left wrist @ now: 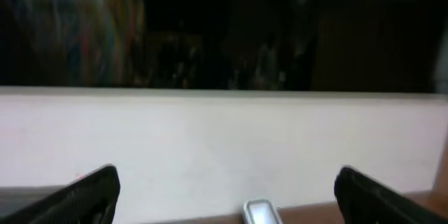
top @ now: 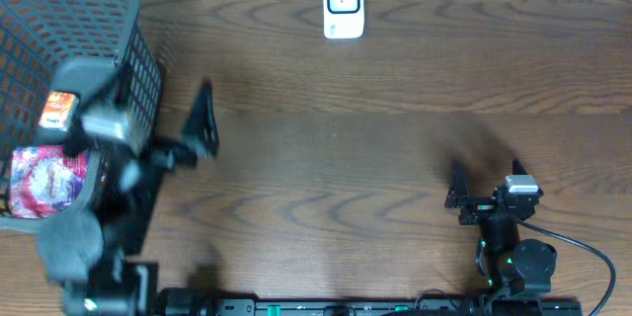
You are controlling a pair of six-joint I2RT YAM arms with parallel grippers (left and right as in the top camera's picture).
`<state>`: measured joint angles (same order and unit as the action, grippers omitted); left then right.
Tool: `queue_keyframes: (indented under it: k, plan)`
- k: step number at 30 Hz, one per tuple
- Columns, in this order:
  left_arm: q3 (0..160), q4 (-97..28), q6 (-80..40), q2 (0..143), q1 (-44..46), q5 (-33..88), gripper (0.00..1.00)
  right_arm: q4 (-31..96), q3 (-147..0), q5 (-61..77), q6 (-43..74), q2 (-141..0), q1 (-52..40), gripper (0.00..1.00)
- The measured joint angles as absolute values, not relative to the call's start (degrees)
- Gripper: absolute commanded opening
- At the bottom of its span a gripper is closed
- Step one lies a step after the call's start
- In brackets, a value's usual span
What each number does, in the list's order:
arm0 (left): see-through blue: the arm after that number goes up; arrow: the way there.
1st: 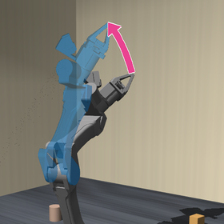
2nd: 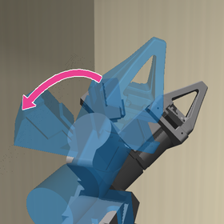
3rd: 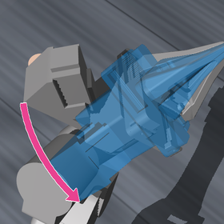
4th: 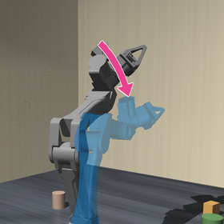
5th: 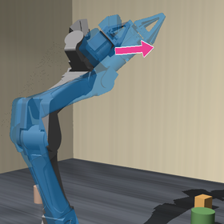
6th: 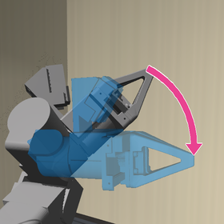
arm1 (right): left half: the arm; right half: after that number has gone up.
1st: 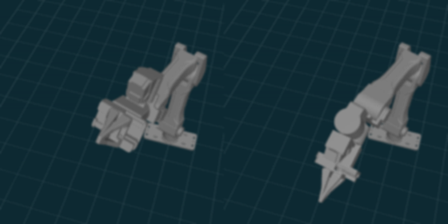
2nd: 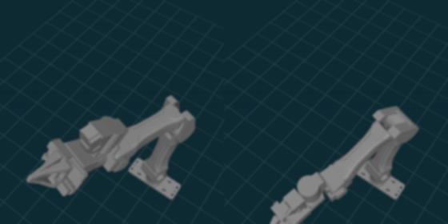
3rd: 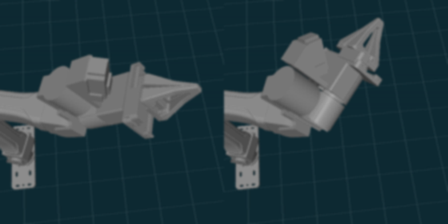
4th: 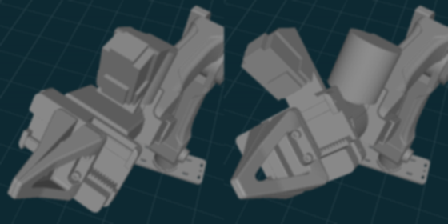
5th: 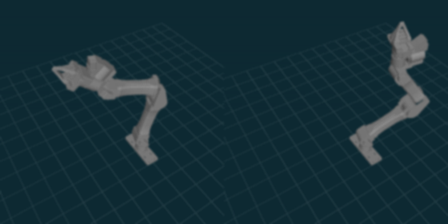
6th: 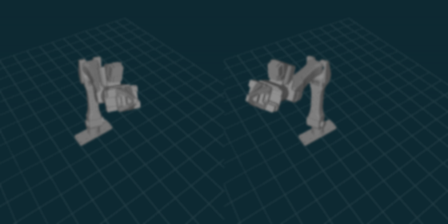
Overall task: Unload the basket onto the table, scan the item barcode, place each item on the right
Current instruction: 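Raise the left gripper and swing it toward the grey basket, then reach into the basket and grasp the purple-red floral bag with left gripper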
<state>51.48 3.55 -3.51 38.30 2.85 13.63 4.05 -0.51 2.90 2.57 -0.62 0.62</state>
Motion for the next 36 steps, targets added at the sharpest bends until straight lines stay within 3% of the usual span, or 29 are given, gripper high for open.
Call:
queue_keyframes:
  k: [7, 12, 20, 29, 36]
  plan:
    - [82.0, -26.1, 1.4, 59.9, -1.4, 2.4, 0.97, 4.1, -0.5, 2.9, 2.6, -0.6, 0.6, 0.99]
    - [88.6, -41.8, 5.8, 66.7, -4.6, -1.9, 0.98, 4.1, -0.5, 2.9, 2.6, -0.6, 0.6, 0.99]
    - [90.7, -43.5, 0.7, 73.8, -18.1, -14.9, 0.98, 4.1, -0.5, 2.9, 2.6, -0.6, 0.6, 0.99]
    - [91.7, -45.2, -7.9, 78.4, -25.8, -10.5, 0.98, 4.1, -0.5, 2.9, 2.6, -0.6, 0.6, 0.99]
    - [91.7, -51.4, -21.6, 86.1, -33.5, -13.5, 0.98, 4.1, -0.5, 2.9, 2.6, -0.6, 0.6, 0.99]
